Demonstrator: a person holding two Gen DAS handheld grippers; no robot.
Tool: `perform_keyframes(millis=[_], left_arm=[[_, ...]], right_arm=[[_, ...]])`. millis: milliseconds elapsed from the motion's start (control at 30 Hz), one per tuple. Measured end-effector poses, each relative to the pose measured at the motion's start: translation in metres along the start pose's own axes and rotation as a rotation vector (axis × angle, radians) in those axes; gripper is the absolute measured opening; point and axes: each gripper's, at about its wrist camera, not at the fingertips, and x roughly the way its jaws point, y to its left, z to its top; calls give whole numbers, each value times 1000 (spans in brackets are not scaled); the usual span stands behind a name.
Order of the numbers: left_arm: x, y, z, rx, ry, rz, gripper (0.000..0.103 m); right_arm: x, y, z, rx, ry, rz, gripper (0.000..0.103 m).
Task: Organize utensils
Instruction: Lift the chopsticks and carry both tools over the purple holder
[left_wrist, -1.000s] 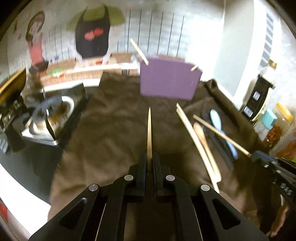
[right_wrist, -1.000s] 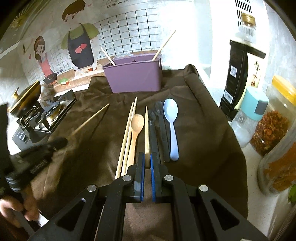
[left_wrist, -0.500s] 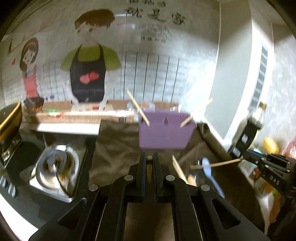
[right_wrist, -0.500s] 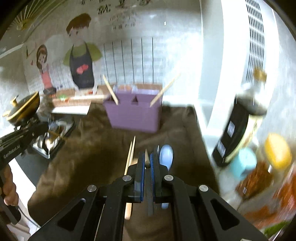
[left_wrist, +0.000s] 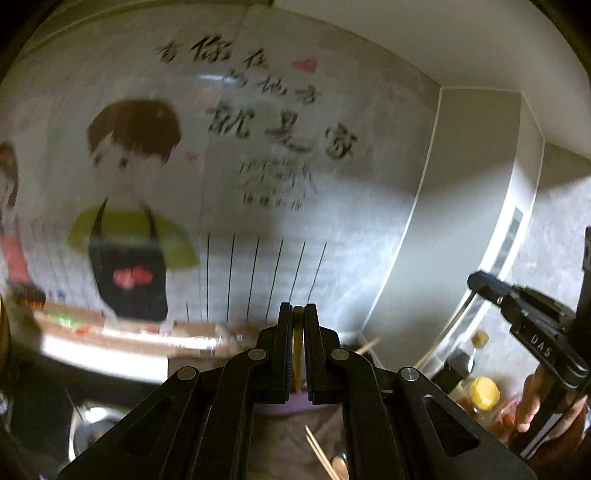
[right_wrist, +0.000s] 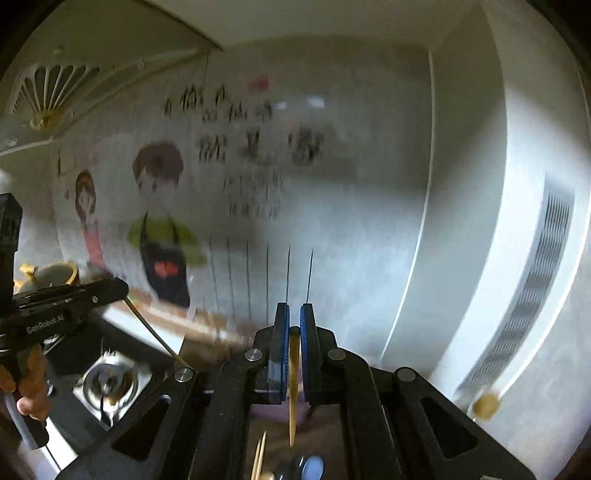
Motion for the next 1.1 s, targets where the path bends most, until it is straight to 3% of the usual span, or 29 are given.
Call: perform_keyframes(millis=[167,333,733,967,1100], left_arm=[[31,5,29,17,41,1,6],[75,22,23,5,115,1,6],[170,50,-37,-46,293,30,6],[202,56,-71,-65,389,36,6],[212,59,-79,-93,415,34,8]], right_arm=[[18,-1,36,6,-51,-28,6],[61,-2,39,23,-13,-31,6],[172,-13,-38,120,206,19,6],[207,-20,-80,158,302,39,6],[214,-24,-91,157,315,18,7]])
